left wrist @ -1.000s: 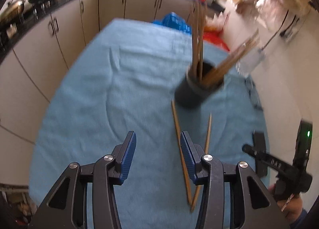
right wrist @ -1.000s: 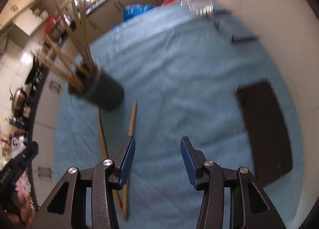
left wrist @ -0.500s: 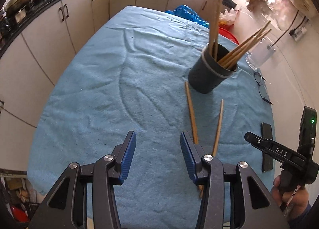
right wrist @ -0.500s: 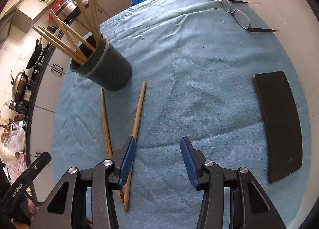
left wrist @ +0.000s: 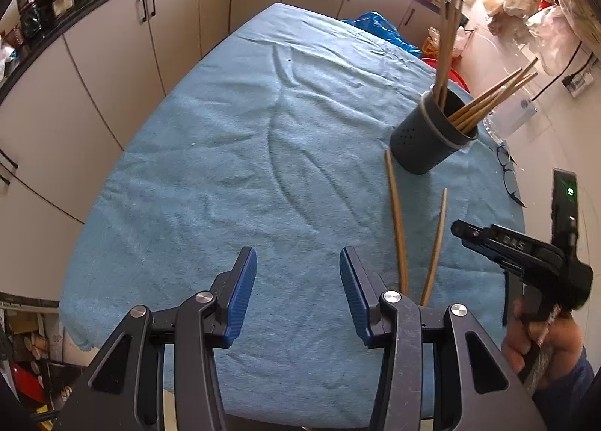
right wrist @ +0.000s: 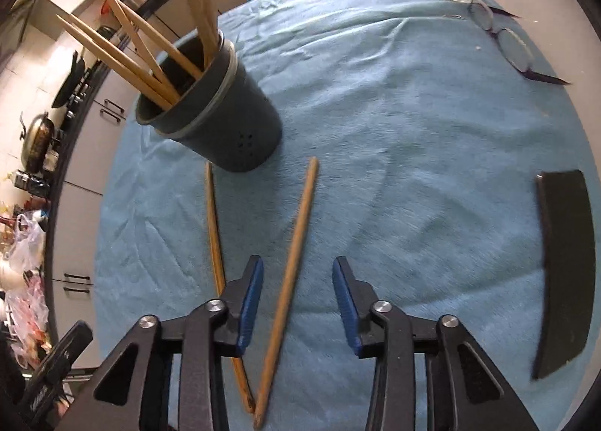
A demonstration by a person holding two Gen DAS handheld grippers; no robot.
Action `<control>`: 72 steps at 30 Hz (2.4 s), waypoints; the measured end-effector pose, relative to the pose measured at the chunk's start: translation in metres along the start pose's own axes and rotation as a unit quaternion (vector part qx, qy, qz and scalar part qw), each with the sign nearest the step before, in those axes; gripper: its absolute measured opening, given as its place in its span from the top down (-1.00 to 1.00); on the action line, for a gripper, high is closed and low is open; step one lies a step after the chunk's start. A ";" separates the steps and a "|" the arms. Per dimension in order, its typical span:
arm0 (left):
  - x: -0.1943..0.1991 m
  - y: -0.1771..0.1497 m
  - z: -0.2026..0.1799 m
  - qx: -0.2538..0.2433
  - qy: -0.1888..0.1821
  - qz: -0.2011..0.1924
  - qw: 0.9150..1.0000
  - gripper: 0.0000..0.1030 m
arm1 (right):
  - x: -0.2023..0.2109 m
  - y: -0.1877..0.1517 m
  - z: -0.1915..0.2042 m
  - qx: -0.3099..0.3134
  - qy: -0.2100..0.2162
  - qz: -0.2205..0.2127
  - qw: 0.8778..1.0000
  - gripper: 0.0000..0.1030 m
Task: Organize utensils
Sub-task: 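Close the left gripper on a chopstick while the right gripper grasps the other, then lift both chopsticks upright and carry them above the black holder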
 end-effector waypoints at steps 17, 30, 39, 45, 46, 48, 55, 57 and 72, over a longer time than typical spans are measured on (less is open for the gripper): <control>-0.023 0.016 -0.046 -0.044 -0.052 0.036 0.997 0.14 | -0.025 -0.002 -0.015 0.031 -0.038 0.029 0.998 0.83; -0.090 0.032 -0.140 -0.103 -0.065 0.098 0.988 0.14 | 0.019 -0.026 -0.069 -0.007 -0.055 0.020 0.998 0.84; -0.113 0.024 -0.149 -0.125 -0.039 0.085 0.988 0.83 | 0.029 -0.024 -0.072 -0.006 -0.045 0.012 0.999 0.84; -0.105 0.004 -0.128 -0.119 -0.044 0.081 0.989 0.84 | 0.033 -0.021 -0.079 -0.024 -0.032 0.015 0.999 0.83; -0.104 0.001 -0.124 -0.118 -0.041 0.079 0.989 0.84 | 0.034 -0.020 -0.080 -0.026 -0.032 0.015 0.999 0.80; -0.100 -0.005 -0.117 -0.117 -0.042 0.074 0.989 0.84 | 0.031 -0.018 -0.081 -0.030 -0.036 0.017 0.999 0.56; -0.099 0.002 -0.112 -0.108 -0.035 0.065 0.991 0.74 | 0.021 -0.012 -0.079 -0.027 -0.044 0.019 0.998 0.52; -0.103 0.009 -0.114 -0.112 -0.031 0.063 0.991 0.72 | 0.020 -0.013 -0.078 -0.023 -0.048 0.022 0.998 0.83; -0.038 0.044 -0.106 -0.109 -0.021 -0.051 0.993 0.88 | 0.060 -0.002 -0.036 0.023 0.014 -0.054 0.998 0.86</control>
Point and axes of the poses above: each gripper's, at about its wrist camera, not at the fingertips, and x roughly against the way its jaws point, z to its left, y to its top, the point moved 9 cm from there along -x, roughly the way its jaws point, and after that the axes turned 11 degrees about y, right-handed, at the moved point
